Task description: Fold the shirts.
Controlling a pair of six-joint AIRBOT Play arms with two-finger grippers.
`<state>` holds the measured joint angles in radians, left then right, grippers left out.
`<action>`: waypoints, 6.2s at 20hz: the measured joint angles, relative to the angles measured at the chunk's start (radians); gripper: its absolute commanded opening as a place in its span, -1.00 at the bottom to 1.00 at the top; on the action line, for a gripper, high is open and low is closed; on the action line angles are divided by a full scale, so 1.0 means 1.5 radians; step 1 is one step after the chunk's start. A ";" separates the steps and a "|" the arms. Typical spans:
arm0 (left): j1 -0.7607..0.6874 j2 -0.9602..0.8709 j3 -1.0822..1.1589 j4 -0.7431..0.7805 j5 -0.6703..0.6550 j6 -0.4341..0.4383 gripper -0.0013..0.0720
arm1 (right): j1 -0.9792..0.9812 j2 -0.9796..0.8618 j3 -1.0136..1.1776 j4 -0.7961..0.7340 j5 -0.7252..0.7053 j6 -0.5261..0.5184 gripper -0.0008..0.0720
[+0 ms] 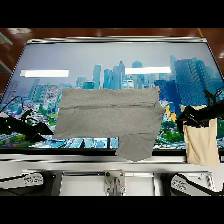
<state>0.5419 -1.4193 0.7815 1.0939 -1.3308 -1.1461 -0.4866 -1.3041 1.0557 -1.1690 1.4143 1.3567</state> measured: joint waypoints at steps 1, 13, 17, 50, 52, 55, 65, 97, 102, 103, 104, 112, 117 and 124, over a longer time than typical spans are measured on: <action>0.003 0.003 -0.017 -0.014 0.013 0.009 0.99 | -0.003 0.004 -0.008 0.018 -0.006 -0.005 0.44; 0.008 -0.017 -0.065 -0.088 0.102 0.052 -0.87 | -0.012 0.015 -0.029 0.081 -0.009 -0.004 0.45; 0.008 -0.019 -0.065 -0.091 0.090 0.067 -0.86 | 0.003 0.015 -0.081 0.041 0.006 0.008 0.78; 0.008 -0.010 -0.023 -0.105 0.046 0.067 -0.87 | 0.150 0.039 -0.317 0.219 -0.152 -0.084 -0.82; 0.007 -0.001 0.007 -0.123 0.049 0.068 -0.87 | 0.150 0.053 -0.282 0.224 -0.141 -0.068 -0.82; -0.016 0.005 0.065 -0.164 0.062 0.069 -0.87 | 0.161 0.051 -0.213 0.230 -0.151 -0.033 -0.81; -0.144 -0.107 0.326 -0.208 0.187 -0.024 -0.87 | 0.189 -0.146 0.120 0.222 -0.242 0.054 -0.81; -0.172 -0.194 0.607 -0.217 -0.090 -0.171 0.26 | 0.127 -0.434 0.322 0.196 -0.082 0.008 0.89; -0.236 -0.162 0.607 -0.218 -0.097 -0.169 0.26 | 0.150 -0.472 0.320 0.269 -0.137 0.001 -0.80; -0.252 -0.161 0.607 -0.218 -0.096 -0.169 0.26 | 0.152 -0.473 0.320 0.276 -0.143 0.000 -0.81; -0.268 -0.160 0.607 -0.218 -0.095 -0.167 0.25 | 0.154 -0.472 0.320 0.283 -0.147 -0.003 -0.82; -0.469 -0.220 0.581 -0.218 0.056 -0.134 -0.82 | 0.156 -0.329 0.321 0.295 -0.042 -0.019 -0.82; -0.607 -0.307 0.576 -0.280 0.189 -0.128 -0.86 | 0.162 -0.170 0.321 0.257 0.037 0.028 -0.82; -0.776 -0.405 0.575 -0.533 0.305 -0.095 -0.86 | 0.168 -0.010 0.321 0.224 0.094 0.101 -0.81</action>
<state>-0.6220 -2.0266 1.6444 0.2943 -0.8730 -1.2892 -0.2344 -1.3186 1.5372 -0.8326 1.5551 1.5085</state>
